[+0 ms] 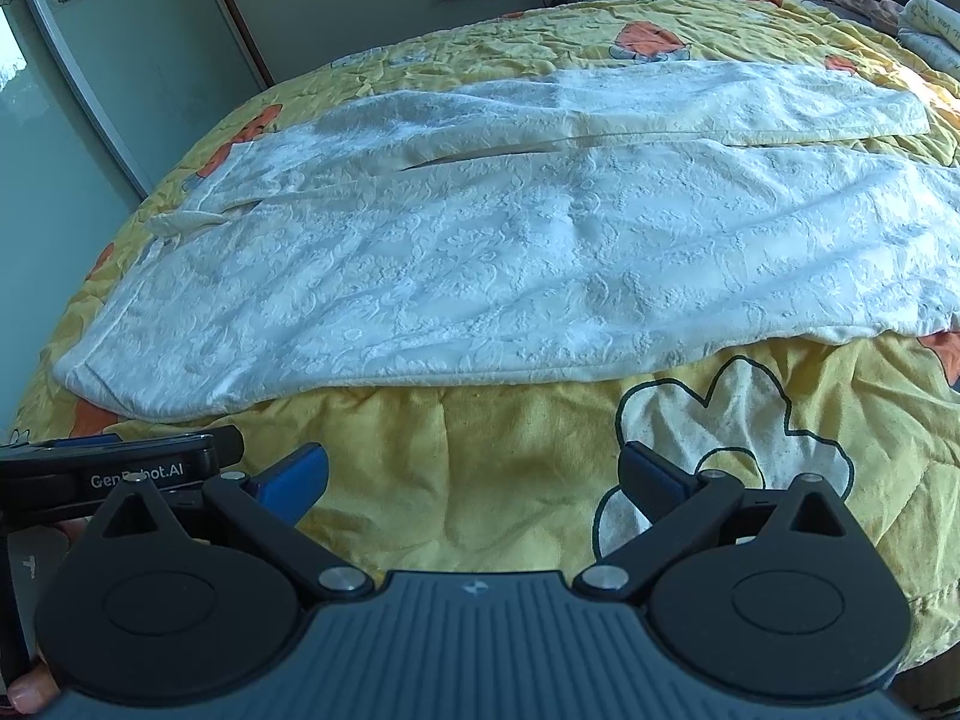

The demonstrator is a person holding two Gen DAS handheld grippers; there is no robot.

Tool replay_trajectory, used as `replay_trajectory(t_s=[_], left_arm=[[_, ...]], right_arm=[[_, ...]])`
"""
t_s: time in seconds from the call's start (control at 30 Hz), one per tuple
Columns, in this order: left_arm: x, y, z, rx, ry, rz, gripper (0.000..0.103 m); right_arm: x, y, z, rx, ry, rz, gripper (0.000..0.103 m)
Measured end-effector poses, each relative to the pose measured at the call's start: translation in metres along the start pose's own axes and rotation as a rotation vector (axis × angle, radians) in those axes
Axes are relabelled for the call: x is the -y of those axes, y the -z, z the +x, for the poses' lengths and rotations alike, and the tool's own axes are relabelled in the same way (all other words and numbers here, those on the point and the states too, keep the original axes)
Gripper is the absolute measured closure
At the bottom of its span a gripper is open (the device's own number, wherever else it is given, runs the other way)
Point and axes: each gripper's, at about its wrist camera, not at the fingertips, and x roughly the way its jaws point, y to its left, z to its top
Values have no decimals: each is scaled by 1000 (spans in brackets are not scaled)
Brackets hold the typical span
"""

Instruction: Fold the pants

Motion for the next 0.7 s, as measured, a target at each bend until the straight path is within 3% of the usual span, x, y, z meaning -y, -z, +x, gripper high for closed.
replay_trajectory(t_s=[0.7], left_arm=[[9,6,-5,6,2,-11,4]], right_arm=[[-1,0,-1,-3,-15,-10,0]])
